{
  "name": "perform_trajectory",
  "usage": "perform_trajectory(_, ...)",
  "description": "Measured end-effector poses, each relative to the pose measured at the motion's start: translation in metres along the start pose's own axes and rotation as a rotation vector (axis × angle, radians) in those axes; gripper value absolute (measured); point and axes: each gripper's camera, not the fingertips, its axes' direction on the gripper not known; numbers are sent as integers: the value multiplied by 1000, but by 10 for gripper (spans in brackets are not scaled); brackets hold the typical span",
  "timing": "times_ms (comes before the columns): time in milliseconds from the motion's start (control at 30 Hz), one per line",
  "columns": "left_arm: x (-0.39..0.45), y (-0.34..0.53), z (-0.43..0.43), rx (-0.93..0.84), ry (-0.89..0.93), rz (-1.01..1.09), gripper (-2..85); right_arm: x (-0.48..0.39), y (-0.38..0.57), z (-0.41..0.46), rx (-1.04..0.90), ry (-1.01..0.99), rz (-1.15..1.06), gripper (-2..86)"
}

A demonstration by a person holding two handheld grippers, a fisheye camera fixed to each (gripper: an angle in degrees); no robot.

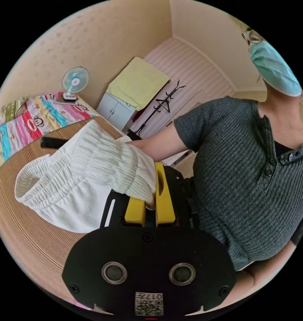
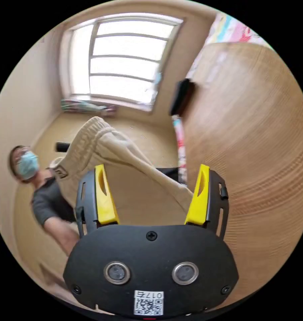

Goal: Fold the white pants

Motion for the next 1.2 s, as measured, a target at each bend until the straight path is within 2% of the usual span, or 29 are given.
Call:
perform_trajectory(33, 16, -9, 2, -26, -23, 46, 27, -1, -1, 4, 3, -115, -52, 331)
perform_trajectory(67, 28, -16, 4, -51, -46, 85, 26, -6, -3, 15, 8, -339, -161, 318)
perform_trajectory(100, 34, -20, 4, -64, -54, 104, 26, -18, -3, 28, -10, -535, -282, 260)
perform_trajectory(133, 43, -25, 5, -86, -60, 138, 26, -26, -1, 34, -19, -612, -342, 230)
perform_trajectory(167, 51, -30, 5, -106, -44, 170, 25, -44, 4, 38, -18, -650, -444, 155)
perform_trajectory(200, 54, -32, 5, -112, -37, 181, 25, -63, 14, 35, 24, -560, -499, 106)
perform_trajectory(333, 78, -41, -12, -111, -31, 241, 25, -147, 61, -14, 236, -301, -631, 72)
perform_trajectory(467, 110, -61, -46, -18, -25, 326, 28, -324, 142, -91, 501, 72, -1022, 70)
perform_trajectory(567, 129, -81, -77, 61, -22, 360, 31, -462, 171, -96, 517, 333, -1309, 74)
perform_trajectory(633, 139, -89, -99, 101, -24, 390, 32, -532, 157, -82, 464, 485, -1366, 76)
perform_trajectory(700, 148, -92, -127, 145, -45, 413, 33, -593, 103, -59, 367, 627, -1343, 77)
perform_trajectory(767, 151, -85, -177, 215, -115, 416, 34, -611, 46, -43, 302, 697, -1288, 79)
perform_trajectory(833, 142, -72, -225, 282, -172, 356, 35, -605, -23, -31, 259, 706, -1207, 82)
perform_trajectory(933, 104, -25, -319, 393, -242, 191, 37, -549, -148, -12, 191, 638, -1071, 94)
perform_trajectory(1000, 69, 19, -374, 464, -292, 12, 40, -463, -256, 7, 177, 606, -815, 140)
perform_trajectory(1033, 42, 56, -409, 523, -320, -145, 42, -436, -281, 12, 183, 623, -706, 157)
perform_trajectory(1100, 4, 122, -454, 603, -402, -364, 46, -321, -350, 42, 186, 828, -257, 192)
perform_trajectory(1167, -52, 225, -493, 616, -549, -780, 61, -243, -362, 71, 103, 916, -49, 187)
perform_trajectory(1200, -65, 254, -501, 612, -581, -906, 66, -198, -355, 91, 46, 895, 2, 179)
